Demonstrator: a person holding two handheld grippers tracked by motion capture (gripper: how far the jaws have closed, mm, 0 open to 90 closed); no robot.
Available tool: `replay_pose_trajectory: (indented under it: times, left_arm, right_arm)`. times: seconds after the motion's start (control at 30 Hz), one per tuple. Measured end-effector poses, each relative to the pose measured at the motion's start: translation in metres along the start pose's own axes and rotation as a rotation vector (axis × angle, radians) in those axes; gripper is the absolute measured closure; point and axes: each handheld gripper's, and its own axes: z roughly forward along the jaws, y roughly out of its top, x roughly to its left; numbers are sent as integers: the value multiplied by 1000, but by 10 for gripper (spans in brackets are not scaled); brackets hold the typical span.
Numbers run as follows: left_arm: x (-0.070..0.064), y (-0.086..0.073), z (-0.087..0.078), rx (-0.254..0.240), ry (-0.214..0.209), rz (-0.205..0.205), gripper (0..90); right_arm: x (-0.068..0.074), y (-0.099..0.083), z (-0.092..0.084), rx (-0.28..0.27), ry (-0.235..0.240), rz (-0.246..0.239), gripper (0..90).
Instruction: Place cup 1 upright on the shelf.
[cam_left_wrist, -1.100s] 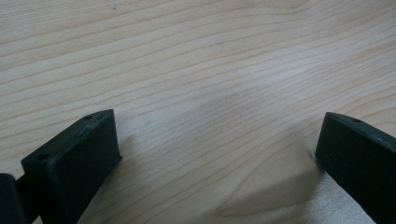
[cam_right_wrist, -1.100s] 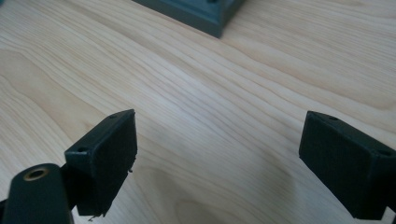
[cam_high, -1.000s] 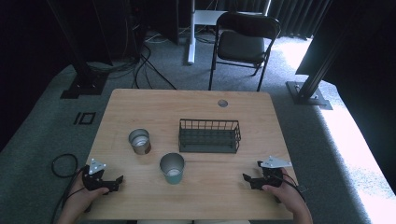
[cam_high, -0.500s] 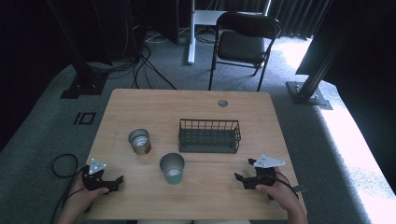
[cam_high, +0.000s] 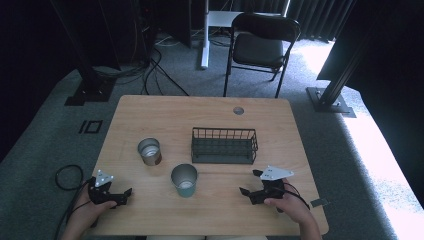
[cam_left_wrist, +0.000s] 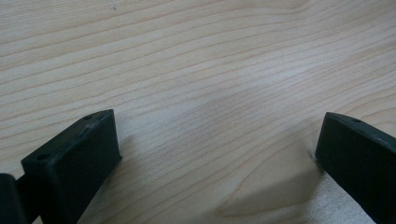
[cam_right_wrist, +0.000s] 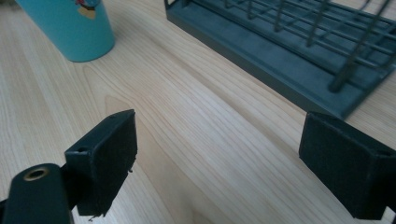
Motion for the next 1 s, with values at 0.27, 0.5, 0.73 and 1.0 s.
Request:
replay_pose_trajectory:
  times: [0.27,0.5,0.73,1.0]
  left_arm:
    - [0,0,0,0,1,0,3]
    - [0,0,0,0,0,0,3]
    - [0,0,0,0,0,1,3]
    - [0,0,0,-1,0,-1,3]
  right_arm:
    - [8,8,10,-3,34,-27,113]
    - [19,16,22,-12,78,-62,113]
    - [29,22,35,-13,113,-85,113]
    - [38,30,46,-21,142,-105,113]
